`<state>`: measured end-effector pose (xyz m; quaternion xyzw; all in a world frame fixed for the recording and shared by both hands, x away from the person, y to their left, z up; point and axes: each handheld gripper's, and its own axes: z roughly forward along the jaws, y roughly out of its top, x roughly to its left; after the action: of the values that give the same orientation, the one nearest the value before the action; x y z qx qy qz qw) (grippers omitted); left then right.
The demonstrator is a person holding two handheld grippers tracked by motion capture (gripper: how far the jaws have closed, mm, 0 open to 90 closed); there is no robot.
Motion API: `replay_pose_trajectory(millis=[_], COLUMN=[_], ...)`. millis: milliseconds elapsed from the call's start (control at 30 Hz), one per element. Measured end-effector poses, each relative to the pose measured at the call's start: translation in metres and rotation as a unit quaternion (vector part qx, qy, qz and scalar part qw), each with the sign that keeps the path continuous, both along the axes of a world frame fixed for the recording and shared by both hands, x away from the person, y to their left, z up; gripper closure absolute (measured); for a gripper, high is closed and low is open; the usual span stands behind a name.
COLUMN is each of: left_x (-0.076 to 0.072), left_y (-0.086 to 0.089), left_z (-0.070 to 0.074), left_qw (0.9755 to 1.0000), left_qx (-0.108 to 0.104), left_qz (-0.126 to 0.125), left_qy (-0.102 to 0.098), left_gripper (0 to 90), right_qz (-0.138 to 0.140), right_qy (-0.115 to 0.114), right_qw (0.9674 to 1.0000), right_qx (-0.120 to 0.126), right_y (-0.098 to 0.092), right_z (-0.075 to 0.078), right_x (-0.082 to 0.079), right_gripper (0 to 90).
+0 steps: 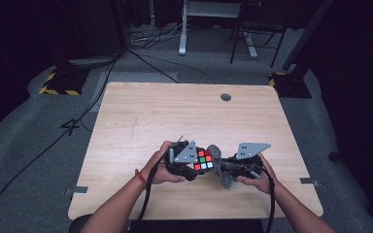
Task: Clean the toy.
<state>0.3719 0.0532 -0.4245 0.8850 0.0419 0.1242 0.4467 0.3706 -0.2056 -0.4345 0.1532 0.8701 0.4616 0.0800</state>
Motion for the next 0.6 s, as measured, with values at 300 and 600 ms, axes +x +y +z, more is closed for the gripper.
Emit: replay_pose_trajectory(millis=[300,600], left_x=[-0.007,-0.005], left_y=[-0.006,0.004], left_z=[0.004,0.017], left_qw=[0.9997,0.9990], left_qx=[-0.015,-0.043], left_qz=[-0.018,-0.012], left_qy=[0.004,-0.001], left_gripper=[33.5,33.6], right_qz=[-0.028,-0.001], right_qy=[-0.017,0.022], right_qw=[0.9992,0.9993], right_qx=[0.021,-0.032], right_y=[-0.005,0.005], right_z=[0.008,-0.009], right_x=[0.002,0.003], right_gripper=[78.2,78.1])
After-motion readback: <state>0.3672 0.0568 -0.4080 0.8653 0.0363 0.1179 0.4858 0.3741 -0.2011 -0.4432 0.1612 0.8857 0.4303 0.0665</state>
